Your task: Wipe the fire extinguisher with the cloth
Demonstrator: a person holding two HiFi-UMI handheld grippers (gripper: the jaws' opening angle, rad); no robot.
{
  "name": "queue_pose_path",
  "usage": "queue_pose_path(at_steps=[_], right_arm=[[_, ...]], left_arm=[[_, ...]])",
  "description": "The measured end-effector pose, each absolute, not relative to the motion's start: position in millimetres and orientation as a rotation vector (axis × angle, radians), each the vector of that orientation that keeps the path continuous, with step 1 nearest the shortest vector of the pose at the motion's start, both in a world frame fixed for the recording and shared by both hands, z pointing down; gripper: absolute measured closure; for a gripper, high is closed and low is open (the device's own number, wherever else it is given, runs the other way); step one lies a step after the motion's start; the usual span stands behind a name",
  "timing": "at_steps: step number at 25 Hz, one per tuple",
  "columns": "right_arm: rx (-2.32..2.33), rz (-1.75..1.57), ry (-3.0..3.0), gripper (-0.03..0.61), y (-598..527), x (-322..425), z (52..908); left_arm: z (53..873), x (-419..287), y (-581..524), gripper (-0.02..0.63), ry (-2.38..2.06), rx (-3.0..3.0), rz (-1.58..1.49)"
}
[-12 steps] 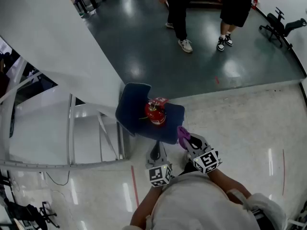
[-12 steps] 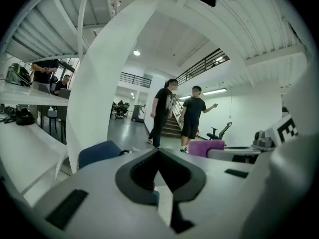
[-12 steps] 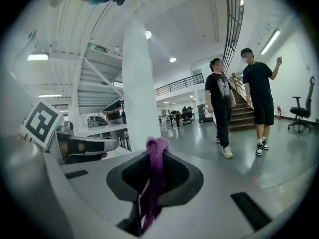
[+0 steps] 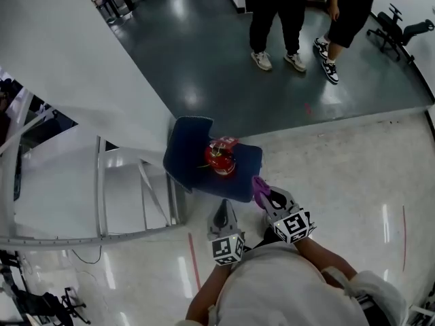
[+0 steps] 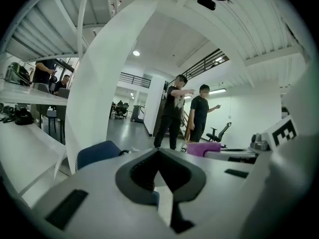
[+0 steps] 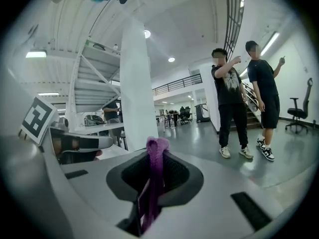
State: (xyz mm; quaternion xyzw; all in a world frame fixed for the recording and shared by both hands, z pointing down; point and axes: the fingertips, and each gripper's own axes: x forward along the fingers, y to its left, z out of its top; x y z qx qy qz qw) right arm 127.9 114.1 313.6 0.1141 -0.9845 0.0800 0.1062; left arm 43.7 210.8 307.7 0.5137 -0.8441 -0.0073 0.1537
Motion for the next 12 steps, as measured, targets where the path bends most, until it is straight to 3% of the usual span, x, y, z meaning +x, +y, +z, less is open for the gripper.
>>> queue_pose_path(at_steps=[12], right_arm=[[0.42,0.319,-2.833,0.529,50,102,384]], left_arm=[[331,23,161,0.609,-2.432,1.51,0.036]])
